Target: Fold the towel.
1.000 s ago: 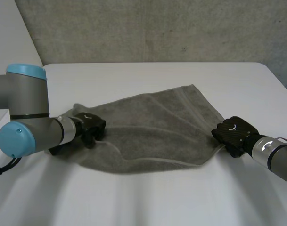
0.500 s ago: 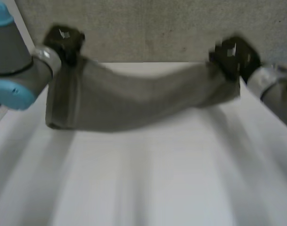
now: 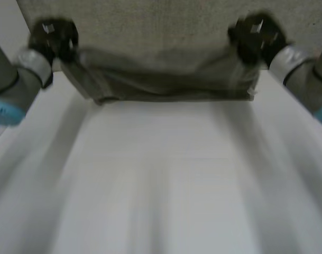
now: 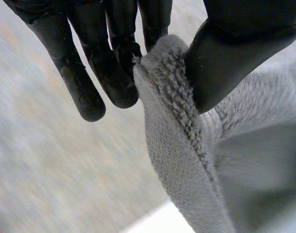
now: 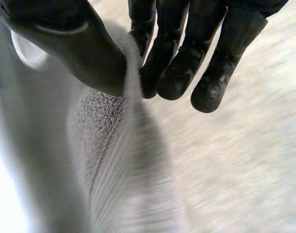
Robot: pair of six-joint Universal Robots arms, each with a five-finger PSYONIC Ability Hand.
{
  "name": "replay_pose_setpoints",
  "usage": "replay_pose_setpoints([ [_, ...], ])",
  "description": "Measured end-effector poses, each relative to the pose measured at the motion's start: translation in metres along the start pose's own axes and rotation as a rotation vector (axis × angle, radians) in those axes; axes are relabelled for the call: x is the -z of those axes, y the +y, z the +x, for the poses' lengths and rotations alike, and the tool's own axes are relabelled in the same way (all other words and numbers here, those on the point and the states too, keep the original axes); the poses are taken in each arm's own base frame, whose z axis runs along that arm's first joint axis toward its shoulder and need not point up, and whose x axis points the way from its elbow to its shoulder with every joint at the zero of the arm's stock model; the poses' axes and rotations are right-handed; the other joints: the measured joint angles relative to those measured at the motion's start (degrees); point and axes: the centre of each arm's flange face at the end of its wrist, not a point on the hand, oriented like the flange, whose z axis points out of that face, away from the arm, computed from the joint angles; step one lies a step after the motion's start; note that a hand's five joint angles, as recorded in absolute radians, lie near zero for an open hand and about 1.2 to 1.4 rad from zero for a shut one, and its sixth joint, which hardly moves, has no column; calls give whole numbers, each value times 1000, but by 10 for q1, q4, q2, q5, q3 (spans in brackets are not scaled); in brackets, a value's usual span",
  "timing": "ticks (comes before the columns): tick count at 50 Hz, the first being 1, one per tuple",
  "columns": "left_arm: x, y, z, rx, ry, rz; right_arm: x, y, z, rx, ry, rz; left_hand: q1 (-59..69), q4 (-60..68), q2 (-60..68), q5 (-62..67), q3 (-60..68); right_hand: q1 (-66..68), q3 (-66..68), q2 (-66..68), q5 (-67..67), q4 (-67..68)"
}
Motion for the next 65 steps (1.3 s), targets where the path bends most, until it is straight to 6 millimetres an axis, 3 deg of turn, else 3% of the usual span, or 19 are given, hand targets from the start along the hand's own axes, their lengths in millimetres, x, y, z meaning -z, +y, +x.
replay_pose_setpoints([
  [6, 41, 55, 19, 43, 130, -167, 34, 36, -39, 49, -158, -168, 0, 0, 0, 0, 0, 0, 0, 0, 0, 0],
  [11, 72, 70, 31, 34, 181, -233, 61, 47, -51, 102, -204, -242, 0, 1, 0, 0, 0, 0, 0, 0, 0, 0],
  [16, 97, 53, 35, -4, 184, -228, 84, 35, -49, 132, -190, -254, 0, 2, 0, 0, 0, 0, 0, 0, 0, 0],
  [25, 131, -6, 28, -49, 125, -110, 118, -3, -24, 161, -109, -212, 0, 2, 0, 0, 0, 0, 0, 0, 0, 0],
  [31, 143, -13, 22, -44, 96, -97, 128, -5, -1, 154, -82, -226, 0, 2, 0, 0, 0, 0, 0, 0, 0, 0],
  [37, 147, -3, 18, -28, 82, -133, 134, 0, 17, 124, -80, -257, 0, 2, 0, 0, 0, 0, 0, 0, 0, 0],
  [51, 147, -7, 13, 9, 62, -111, 151, -3, 25, 82, -184, -274, 0, 2, 0, 0, 0, 0, 0, 0, 0, 0],
  [59, 120, 21, 9, 50, 78, -142, 131, 37, 26, 88, -258, -312, 0, 2, 0, 0, 0, 0, 0, 0, 0, 0],
  [65, 85, 61, 15, 74, 121, -197, 102, 76, 21, 81, -308, -352, 0, 2, 0, 0, 0, 0, 0, 0, 0, 0],
])
